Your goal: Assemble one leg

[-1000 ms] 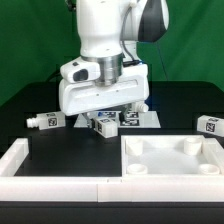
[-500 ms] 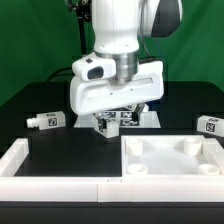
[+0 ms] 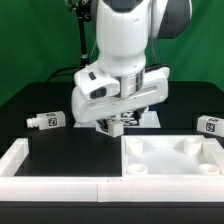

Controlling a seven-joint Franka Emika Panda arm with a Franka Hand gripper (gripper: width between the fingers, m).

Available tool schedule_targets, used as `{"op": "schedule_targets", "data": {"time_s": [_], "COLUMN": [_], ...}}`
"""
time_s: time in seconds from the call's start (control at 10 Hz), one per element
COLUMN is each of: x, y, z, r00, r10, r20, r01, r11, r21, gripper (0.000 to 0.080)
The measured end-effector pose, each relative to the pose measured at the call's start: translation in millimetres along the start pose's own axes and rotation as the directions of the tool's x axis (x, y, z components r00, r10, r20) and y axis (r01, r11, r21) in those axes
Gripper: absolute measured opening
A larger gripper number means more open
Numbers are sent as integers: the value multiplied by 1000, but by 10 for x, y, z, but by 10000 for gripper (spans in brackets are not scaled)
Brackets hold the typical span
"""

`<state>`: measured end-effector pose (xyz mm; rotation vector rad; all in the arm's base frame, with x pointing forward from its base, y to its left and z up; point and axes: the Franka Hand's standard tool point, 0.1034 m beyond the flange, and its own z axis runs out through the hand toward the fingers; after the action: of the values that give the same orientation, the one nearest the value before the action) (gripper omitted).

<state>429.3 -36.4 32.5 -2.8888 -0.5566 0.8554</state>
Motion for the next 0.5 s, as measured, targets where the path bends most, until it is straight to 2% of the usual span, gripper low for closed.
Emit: {"op": "schedule_targets", "data": {"time_s": [0.1,0.2,0.3,0.4,0.5], "x": [21,41,10,-36,10], "y": [118,124,39,-1,-13], "z": [-112,-126,-63,-41,-31], "r00": [997,992,989,972,959], "r10": [-31,-48,-39,-44,-49], "r20": [76,114,146,229,278], "r01": [32,52,43,46,47], "r11": [999,998,999,999,999], "r21": [-12,-33,-23,0,12], "gripper": [649,649,649,649,649]}}
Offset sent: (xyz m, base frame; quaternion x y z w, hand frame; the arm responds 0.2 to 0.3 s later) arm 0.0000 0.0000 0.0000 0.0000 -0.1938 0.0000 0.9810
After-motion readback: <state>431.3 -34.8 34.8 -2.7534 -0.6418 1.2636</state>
